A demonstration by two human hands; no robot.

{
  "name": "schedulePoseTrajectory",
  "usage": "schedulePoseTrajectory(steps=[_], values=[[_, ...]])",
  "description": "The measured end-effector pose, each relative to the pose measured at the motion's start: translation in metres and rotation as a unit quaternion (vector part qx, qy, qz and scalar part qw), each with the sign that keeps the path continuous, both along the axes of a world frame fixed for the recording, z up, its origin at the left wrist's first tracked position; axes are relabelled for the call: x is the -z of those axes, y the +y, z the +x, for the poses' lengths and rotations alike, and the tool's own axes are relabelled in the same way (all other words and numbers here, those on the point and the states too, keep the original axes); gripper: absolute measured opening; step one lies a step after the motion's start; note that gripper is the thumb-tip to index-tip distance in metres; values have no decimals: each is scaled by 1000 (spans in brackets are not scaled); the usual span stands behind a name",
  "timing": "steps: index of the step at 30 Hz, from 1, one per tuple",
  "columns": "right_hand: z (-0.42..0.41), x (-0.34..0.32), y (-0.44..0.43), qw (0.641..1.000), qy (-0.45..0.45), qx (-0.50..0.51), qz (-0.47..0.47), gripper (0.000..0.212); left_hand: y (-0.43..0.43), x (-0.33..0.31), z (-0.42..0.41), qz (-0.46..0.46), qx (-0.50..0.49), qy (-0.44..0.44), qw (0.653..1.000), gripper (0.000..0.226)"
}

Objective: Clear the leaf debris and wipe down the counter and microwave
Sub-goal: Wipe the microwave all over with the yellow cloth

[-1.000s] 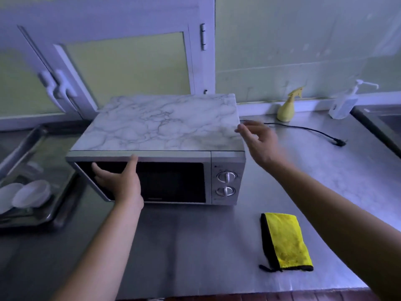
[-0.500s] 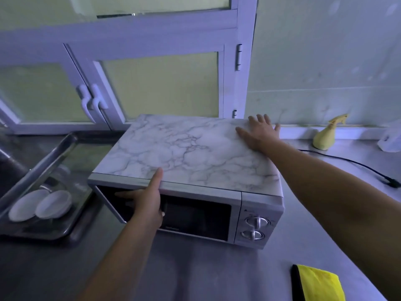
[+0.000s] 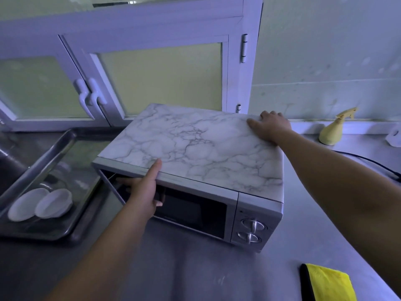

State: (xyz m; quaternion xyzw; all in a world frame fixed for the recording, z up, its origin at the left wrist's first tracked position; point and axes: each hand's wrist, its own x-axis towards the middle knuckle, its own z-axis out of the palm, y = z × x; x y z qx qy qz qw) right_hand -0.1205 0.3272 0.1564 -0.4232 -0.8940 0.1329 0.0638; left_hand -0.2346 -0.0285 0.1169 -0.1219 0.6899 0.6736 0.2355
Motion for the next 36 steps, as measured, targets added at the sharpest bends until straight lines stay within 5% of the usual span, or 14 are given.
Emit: schedulePoseTrajectory(steps=[10, 17, 26, 29, 34, 36], values=[[84, 11, -55, 993, 35, 116, -16, 64, 26, -9, -79, 20, 191, 3, 981, 120], [105, 8, -110, 977, 55, 206, -25, 63, 40, -8, -107, 30, 299, 15, 954, 66], [97, 19, -243, 941, 65, 332, -1, 63, 17, -18, -148, 6, 310, 74, 948, 61], [95, 22, -289, 941, 66, 332, -13, 67, 12, -23, -154, -23, 298, 132, 945, 66], [109, 17, -351, 949, 123, 288, -44, 61, -12, -35, -130, -44, 328, 233, 914, 34], [114, 18, -371, 950, 145, 271, -55, 60, -51, -39, -110, -45, 371, 256, 891, 48]])
